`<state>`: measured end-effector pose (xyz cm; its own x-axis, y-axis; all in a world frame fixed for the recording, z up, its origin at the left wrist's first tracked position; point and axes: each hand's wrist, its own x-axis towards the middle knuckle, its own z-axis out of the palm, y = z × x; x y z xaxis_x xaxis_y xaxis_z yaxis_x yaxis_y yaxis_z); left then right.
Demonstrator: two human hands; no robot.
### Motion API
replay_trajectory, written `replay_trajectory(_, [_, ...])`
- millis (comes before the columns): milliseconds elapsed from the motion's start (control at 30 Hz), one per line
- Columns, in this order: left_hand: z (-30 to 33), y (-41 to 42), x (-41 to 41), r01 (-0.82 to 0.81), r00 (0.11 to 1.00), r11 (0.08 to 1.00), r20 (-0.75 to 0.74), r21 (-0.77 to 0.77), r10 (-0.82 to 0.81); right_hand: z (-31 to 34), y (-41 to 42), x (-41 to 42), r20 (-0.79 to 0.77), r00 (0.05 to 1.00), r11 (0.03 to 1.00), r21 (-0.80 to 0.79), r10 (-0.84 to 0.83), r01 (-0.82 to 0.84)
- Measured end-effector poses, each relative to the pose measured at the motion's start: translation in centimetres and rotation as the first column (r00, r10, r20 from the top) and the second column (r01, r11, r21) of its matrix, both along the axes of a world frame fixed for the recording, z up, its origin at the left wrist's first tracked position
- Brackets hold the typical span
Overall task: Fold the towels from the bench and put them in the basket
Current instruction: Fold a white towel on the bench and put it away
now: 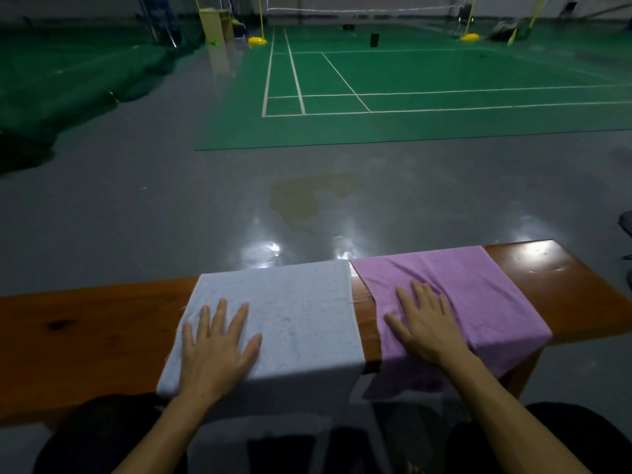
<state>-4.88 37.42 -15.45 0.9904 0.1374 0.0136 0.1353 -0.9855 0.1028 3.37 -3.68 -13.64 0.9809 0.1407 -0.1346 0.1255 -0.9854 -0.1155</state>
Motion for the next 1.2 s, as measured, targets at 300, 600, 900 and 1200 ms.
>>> replay_trajectory(300, [0.5,1.5,-0.5,-0.089,0.989,0.995,0.112,-0.046,0.094,1.6,5.6,0.0,0.172,0.985,1.000,0.012,-0.023,0.021])
replay_trajectory(600, [1.7,4.0,0.6,-0.491,0.836,0.844,0.158,-0.215,0.526,1.7,13.0,-1.4,0.227,0.973,0.996,0.084,-0.042,0.024])
replay_trajectory(900, [3.3,6.0,1.1,-0.342,0.859,0.615,0.029,-0.711,0.511,3.7,14.8,0.1,-0.024,0.987,0.879,0.452,-0.161,0.155])
replay_trajectory(1200, [5.5,6.3,0.9,-0.077,0.946,0.223,-0.001,-0.972,0.324,4.6,14.3,0.5,-0.283,0.946,0.250,0.916,-0.156,0.315])
